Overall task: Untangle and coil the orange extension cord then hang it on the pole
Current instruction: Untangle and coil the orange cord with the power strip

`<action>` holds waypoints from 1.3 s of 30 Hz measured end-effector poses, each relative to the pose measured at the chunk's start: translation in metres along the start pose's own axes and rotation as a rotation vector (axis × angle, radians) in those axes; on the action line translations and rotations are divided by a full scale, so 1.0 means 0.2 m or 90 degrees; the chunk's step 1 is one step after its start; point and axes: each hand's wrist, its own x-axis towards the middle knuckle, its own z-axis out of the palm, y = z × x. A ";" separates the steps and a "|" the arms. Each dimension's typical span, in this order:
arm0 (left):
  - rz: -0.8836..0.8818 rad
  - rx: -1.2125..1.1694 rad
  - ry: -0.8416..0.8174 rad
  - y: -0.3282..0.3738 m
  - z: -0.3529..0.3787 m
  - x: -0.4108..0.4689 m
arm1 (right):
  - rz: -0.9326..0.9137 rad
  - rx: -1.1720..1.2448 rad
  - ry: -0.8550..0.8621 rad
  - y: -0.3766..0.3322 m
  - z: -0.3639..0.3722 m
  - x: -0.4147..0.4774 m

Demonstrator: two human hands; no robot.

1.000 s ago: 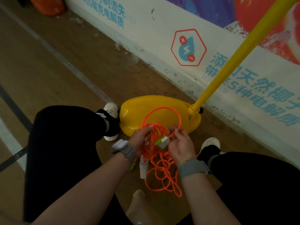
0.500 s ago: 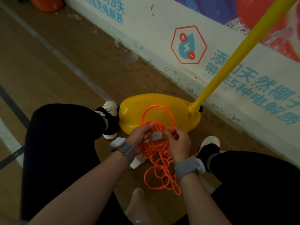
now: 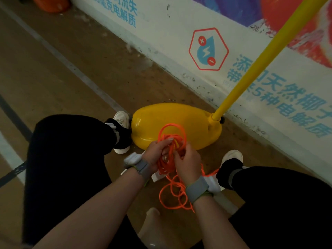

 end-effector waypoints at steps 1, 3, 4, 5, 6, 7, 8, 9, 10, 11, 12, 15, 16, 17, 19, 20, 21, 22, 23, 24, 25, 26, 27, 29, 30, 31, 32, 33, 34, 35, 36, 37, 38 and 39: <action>-0.009 -0.017 -0.003 0.01 0.00 0.00 | 0.005 0.020 0.061 0.00 -0.01 0.00; -0.023 -0.047 -0.006 0.03 -0.02 0.01 | 0.022 0.059 0.171 0.01 -0.03 0.02; -0.029 -0.059 -0.008 0.04 -0.02 0.00 | 0.039 0.084 0.205 0.03 -0.04 0.04; -0.036 -0.070 -0.012 0.05 -0.02 0.00 | 0.073 0.112 0.220 0.04 -0.05 0.06; -0.044 -0.082 -0.024 0.05 -0.02 -0.01 | 0.132 0.133 0.222 0.08 -0.05 0.08; -0.052 -0.093 -0.048 0.06 -0.02 -0.02 | 0.208 0.178 0.205 0.11 -0.05 0.10; -0.060 -0.102 -0.082 0.07 -0.01 -0.03 | 0.282 0.267 0.164 0.14 -0.05 0.11; -0.066 -0.110 -0.124 0.08 -0.01 -0.04 | 0.346 0.396 0.091 0.16 -0.03 0.10; -0.075 -0.122 -0.176 0.09 -0.01 -0.05 | 0.388 0.519 0.002 0.17 -0.02 0.08; -0.088 -0.140 -0.235 0.09 -0.01 -0.06 | 0.406 0.607 -0.084 0.18 0.01 0.05; -0.103 -0.166 -0.296 0.09 -0.01 -0.06 | 0.403 0.658 -0.151 0.18 0.02 0.03; -0.146 -0.246 -0.421 0.09 -0.04 -0.05 | 0.405 0.710 -0.264 0.18 0.04 -0.01; -0.158 -0.261 -0.444 0.09 -0.05 -0.03 | 0.392 0.699 -0.289 0.19 0.03 0.00; -0.164 -0.276 -0.459 0.10 -0.06 -0.03 | 0.378 0.665 -0.316 0.20 0.03 0.00; -0.168 -0.302 -0.462 0.11 -0.08 -0.01 | 0.323 0.551 -0.353 0.22 0.04 0.00; -0.169 -0.303 -0.450 0.11 -0.08 0.00 | 0.297 0.500 -0.365 0.22 0.05 -0.01; -0.169 -0.297 -0.435 0.11 -0.09 -0.01 | 0.280 0.479 -0.371 0.23 0.06 -0.02; -0.170 -0.290 -0.426 0.12 -0.09 -0.01 | 0.276 0.475 -0.380 0.23 0.05 -0.02; -0.174 -0.288 -0.420 0.12 -0.09 -0.01 | 0.284 0.480 -0.391 0.22 0.05 -0.03; -0.180 -0.290 -0.422 0.12 -0.10 -0.01 | 0.286 0.477 -0.413 0.22 0.04 -0.03; -0.187 -0.291 -0.431 0.12 -0.10 -0.01 | 0.294 0.457 -0.420 0.23 0.03 -0.03; -0.191 -0.290 -0.440 0.12 -0.10 0.00 | 0.289 0.442 -0.423 0.22 0.03 -0.02; -0.192 -0.285 -0.447 0.13 -0.09 0.00 | 0.277 0.426 -0.414 0.24 0.03 -0.01; -0.193 -0.280 -0.446 0.12 -0.08 0.01 | 0.267 0.400 -0.414 0.21 0.01 -0.01; -0.192 -0.276 -0.444 0.12 -0.09 0.00 | 0.255 0.367 -0.420 0.21 0.01 0.00; -0.188 -0.269 -0.442 0.12 -0.09 0.00 | 0.245 0.332 -0.426 0.20 0.00 0.00; -0.183 -0.263 -0.443 0.12 -0.09 0.00 | 0.221 0.297 -0.424 0.19 -0.02 0.00; -0.179 -0.258 -0.441 0.13 -0.09 0.00 | 0.207 0.278 -0.423 0.17 -0.03 0.00; -0.177 -0.252 -0.433 0.14 -0.09 -0.01 | 0.197 0.248 -0.425 0.17 -0.03 0.00; -0.177 -0.252 -0.419 0.14 -0.09 -0.01 | 0.188 0.218 -0.427 0.17 -0.04 0.01; -0.176 -0.255 -0.405 0.15 -0.09 -0.01 | 0.167 0.210 -0.427 0.18 -0.04 0.01; -0.174 -0.264 -0.394 0.16 -0.09 -0.02 | 0.146 0.187 -0.417 0.19 -0.02 0.01; -0.172 -0.275 -0.389 0.17 -0.09 -0.02 | 0.140 0.156 -0.393 0.22 0.01 0.02; -0.173 -0.286 -0.389 0.18 -0.09 -0.02 | 0.142 0.127 -0.351 0.24 0.03 0.03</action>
